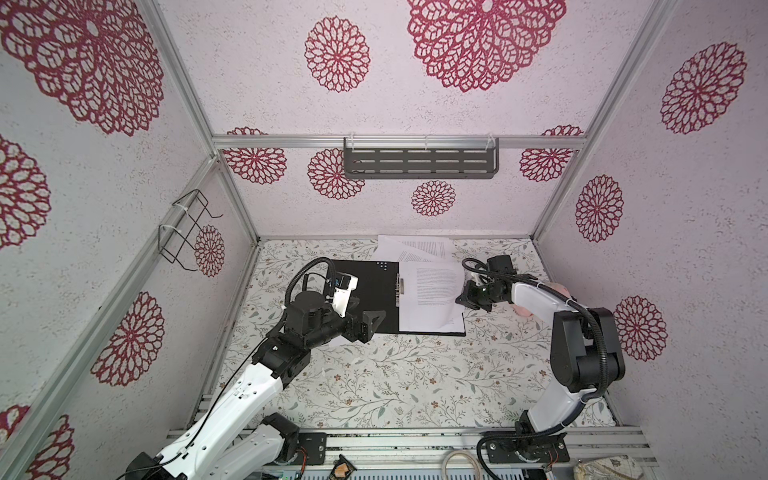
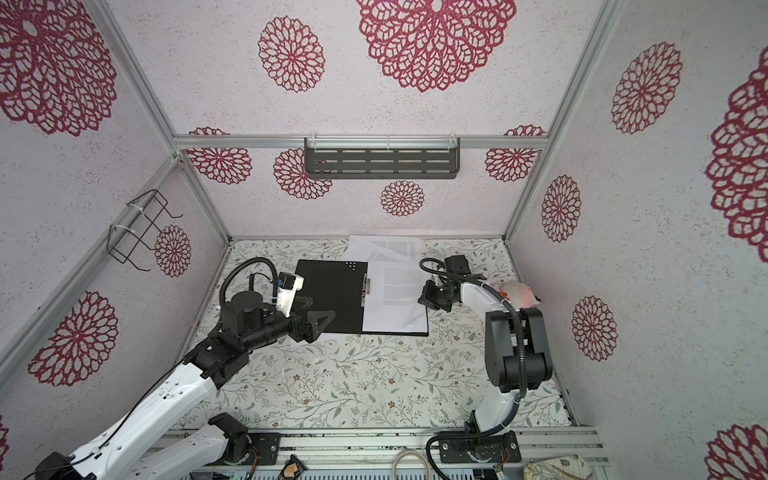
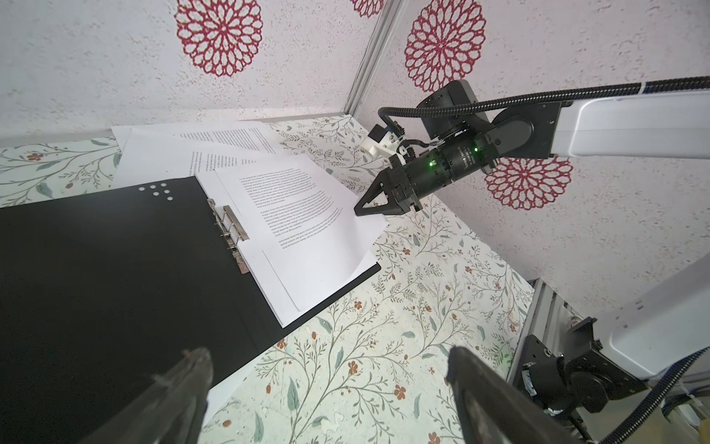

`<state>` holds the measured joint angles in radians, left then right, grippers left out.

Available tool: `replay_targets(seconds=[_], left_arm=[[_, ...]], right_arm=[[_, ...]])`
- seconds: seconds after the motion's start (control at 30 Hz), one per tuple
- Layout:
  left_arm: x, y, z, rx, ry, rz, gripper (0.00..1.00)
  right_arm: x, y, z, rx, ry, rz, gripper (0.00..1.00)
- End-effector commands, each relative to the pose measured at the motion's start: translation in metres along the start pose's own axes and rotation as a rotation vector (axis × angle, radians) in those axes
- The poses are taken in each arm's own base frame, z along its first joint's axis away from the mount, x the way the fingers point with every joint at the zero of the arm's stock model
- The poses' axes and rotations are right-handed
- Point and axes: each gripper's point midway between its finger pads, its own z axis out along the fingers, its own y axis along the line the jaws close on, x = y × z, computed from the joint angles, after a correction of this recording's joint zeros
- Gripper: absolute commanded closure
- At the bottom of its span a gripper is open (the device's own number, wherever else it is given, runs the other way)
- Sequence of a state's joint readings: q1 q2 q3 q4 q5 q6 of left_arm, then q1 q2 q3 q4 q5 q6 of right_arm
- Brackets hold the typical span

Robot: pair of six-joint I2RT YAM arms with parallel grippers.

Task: Put the files into the folder
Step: 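Lower the sheet onto the folder pages beside the clip with right gripper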

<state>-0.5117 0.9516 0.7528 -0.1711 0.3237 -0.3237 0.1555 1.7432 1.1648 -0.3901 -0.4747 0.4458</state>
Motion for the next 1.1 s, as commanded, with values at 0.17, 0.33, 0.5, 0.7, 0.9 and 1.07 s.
replay_targets(seconds=[0.17, 0.33, 0.5, 0.7, 0.9, 1.07], left_arm=[[-0.009, -0.001, 0.003, -0.003, -0.013, 0.034, 0.01], [-0.007, 0.001, 0.004, -0.015, -0.006, 0.034, 0.01], [-0.006, 0.003, 0.005, -0.022, 0.003, 0.031, 0.01], [-0.006, 0.004, 0.007, -0.024, 0.011, 0.028, 0.02], [-0.005, 0.004, 0.007, -0.026, 0.016, 0.027, 0.01], [-0.004, 0.005, 0.008, -0.028, 0.02, 0.024, 0.01]], right_arm=[[-0.003, 0.012, 0.009, -0.017, -0.007, -0.02, 1.0], [-0.001, 0.013, 0.012, -0.018, 0.006, -0.021, 1.0], [0.002, 0.011, 0.013, -0.019, 0.01, -0.012, 1.0], [0.004, 0.012, 0.013, -0.032, 0.008, 0.006, 1.0], [0.008, 0.011, 0.017, -0.041, 0.017, 0.032, 1.0], [0.011, 0.011, 0.017, -0.045, 0.017, 0.044, 1.0]])
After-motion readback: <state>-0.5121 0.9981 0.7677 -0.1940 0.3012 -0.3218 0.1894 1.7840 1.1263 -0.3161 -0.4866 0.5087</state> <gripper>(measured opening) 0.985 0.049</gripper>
